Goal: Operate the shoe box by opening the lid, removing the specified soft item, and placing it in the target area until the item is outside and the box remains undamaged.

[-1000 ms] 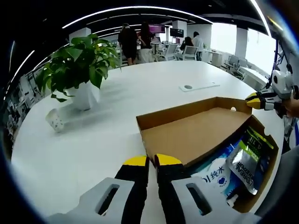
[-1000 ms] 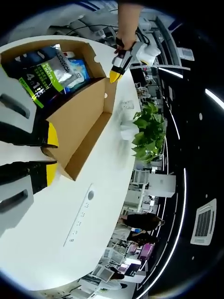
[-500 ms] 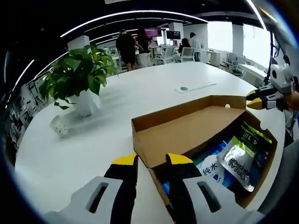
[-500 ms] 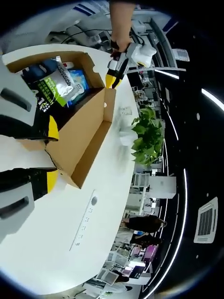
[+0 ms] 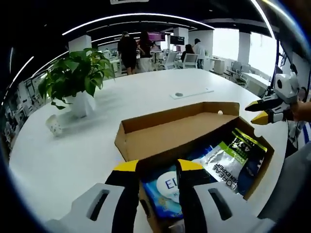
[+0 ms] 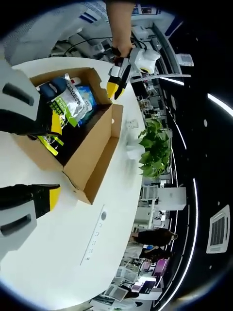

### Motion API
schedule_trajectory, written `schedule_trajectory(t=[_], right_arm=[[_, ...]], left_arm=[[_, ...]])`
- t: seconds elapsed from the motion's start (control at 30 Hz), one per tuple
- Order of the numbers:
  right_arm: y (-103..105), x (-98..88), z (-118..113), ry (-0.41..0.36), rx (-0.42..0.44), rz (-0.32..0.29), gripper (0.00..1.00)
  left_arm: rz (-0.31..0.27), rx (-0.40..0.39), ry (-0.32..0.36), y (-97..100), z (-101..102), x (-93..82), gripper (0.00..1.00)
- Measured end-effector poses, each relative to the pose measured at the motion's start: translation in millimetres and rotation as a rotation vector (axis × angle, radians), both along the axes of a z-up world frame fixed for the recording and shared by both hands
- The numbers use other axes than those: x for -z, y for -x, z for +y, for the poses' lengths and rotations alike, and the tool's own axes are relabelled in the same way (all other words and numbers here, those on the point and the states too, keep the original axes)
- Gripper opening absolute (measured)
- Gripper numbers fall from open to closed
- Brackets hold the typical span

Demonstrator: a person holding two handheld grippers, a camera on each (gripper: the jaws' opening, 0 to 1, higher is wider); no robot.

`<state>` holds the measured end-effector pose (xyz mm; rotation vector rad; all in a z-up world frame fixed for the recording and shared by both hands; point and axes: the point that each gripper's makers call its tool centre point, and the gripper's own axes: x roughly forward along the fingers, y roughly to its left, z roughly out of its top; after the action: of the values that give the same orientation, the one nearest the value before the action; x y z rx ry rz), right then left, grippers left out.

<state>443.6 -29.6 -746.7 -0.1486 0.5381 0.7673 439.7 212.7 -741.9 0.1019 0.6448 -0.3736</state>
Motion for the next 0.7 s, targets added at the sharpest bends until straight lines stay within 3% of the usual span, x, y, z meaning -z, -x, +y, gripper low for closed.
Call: schedule_trajectory(t=[0.13,0.33,0.53,0.7], right_arm=[[11,-0.5,1,0.002,-0.030,0.007,0.41],[23,-3.8,3,-0.010,-0.051,0.010,0.45],[34,-4.0,7,-0.030,-0.073,0.015,0.50],[43,-4.0,9,-0.047,-0.091,0.019,0.55]], left_arm=[[0.057,0.021,0.068,12.8,-15,9.5,0.33],[0.113,0.053,0.110,28.3,-33,18.8,0.38],[0.232,0.081,0.214,48.8,-56,31.6,0.43],[0.266,0.088,0.232,54.0,-65,38.2,0.43]])
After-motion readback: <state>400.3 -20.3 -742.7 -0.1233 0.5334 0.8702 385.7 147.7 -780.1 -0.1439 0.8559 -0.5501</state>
